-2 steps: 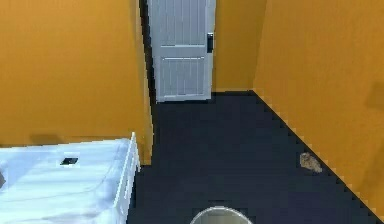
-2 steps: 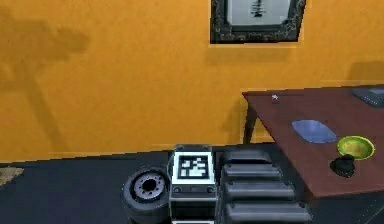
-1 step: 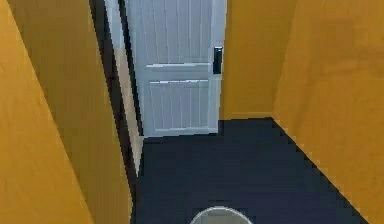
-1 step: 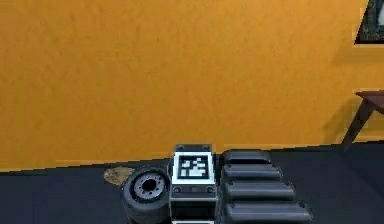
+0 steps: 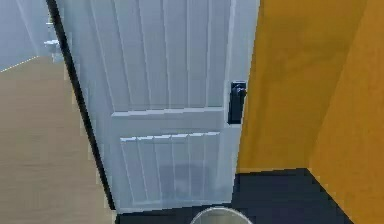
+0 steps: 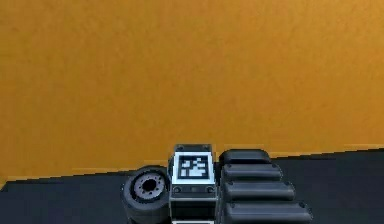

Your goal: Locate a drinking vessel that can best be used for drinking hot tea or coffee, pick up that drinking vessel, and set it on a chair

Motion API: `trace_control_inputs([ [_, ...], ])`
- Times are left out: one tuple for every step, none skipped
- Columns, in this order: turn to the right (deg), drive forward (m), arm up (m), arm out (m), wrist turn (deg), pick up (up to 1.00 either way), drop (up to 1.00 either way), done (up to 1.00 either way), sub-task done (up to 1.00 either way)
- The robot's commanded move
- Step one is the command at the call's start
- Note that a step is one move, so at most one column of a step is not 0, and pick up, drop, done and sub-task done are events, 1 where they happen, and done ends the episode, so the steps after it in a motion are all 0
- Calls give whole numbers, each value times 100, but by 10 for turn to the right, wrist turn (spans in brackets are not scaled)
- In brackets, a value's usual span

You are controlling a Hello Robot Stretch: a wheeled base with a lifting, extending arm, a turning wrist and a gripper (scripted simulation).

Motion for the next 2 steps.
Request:
trace_control_inputs([
  [-180, 0, 0, 0, 0, 0, 0, 0, 0],
  [0, 75, 0, 0, 0, 0, 0, 0, 0],
])
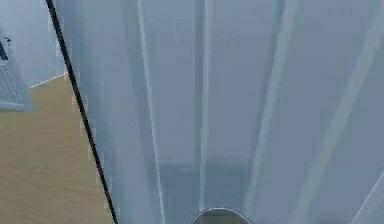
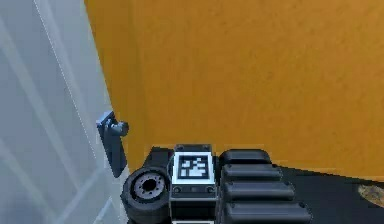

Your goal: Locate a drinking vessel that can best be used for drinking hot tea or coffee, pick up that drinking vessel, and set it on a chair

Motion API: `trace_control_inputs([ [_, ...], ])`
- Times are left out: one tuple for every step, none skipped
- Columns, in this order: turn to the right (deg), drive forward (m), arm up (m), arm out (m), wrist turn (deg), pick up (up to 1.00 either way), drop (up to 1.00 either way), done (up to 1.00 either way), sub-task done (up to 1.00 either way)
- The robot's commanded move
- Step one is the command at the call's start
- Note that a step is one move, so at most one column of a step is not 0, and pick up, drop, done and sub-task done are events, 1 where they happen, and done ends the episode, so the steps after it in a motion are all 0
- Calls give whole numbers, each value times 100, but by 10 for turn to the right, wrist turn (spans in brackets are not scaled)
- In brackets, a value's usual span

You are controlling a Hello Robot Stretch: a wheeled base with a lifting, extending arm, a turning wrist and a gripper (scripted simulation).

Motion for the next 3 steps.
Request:
trace_control_inputs([
  [-450, 0, 0, 0, 0, 0, 0, 0, 0],
  [-150, 0, 0, 0, 0, 0, 0, 0, 0],
  [0, 100, 0, 0, 0, 0, 0, 0, 0],
])
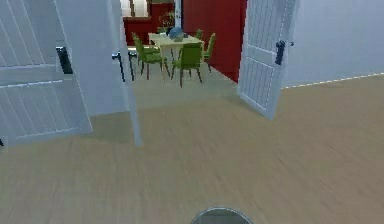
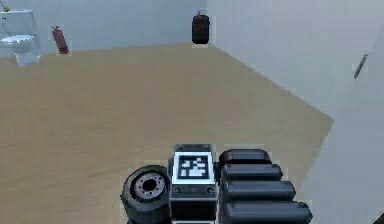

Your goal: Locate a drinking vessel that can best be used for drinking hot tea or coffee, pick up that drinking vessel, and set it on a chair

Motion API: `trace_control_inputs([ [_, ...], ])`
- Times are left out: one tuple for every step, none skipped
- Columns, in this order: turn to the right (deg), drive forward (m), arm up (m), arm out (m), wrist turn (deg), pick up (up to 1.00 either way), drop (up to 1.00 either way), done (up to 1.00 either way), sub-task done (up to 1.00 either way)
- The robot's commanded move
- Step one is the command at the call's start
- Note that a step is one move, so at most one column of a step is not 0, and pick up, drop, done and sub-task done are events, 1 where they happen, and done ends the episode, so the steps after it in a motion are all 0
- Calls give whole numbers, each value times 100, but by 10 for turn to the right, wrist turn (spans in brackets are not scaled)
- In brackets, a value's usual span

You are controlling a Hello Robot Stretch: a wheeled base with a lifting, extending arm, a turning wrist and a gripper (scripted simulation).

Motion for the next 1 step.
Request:
trace_control_inputs([
  [-30, 0, 0, 0, 0, 0, 0, 0, 0],
])
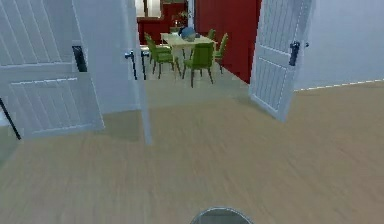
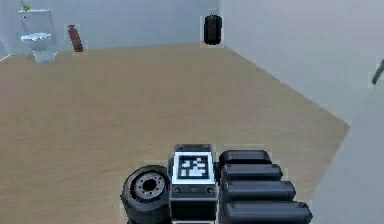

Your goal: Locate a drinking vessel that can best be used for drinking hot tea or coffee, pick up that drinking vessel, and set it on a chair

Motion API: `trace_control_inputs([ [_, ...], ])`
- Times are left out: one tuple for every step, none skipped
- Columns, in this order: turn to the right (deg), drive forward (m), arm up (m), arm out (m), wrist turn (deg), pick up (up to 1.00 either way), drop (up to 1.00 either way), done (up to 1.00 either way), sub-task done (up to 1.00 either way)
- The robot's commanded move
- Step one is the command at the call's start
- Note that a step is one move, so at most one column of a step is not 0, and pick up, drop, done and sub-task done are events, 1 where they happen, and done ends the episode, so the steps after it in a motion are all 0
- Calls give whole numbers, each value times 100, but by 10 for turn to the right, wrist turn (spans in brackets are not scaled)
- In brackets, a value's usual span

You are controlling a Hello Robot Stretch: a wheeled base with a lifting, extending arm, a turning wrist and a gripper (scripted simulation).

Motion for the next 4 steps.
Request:
trace_control_inputs([
  [0, 100, 0, 0, 0, 0, 0, 0, 0],
  [0, 85, 0, 0, 0, 0, 0, 0, 0],
  [450, 0, 0, 0, 0, 0, 0, 0, 0],
  [0, 5, 0, 0, 0, 0, 0, 0, 0],
])
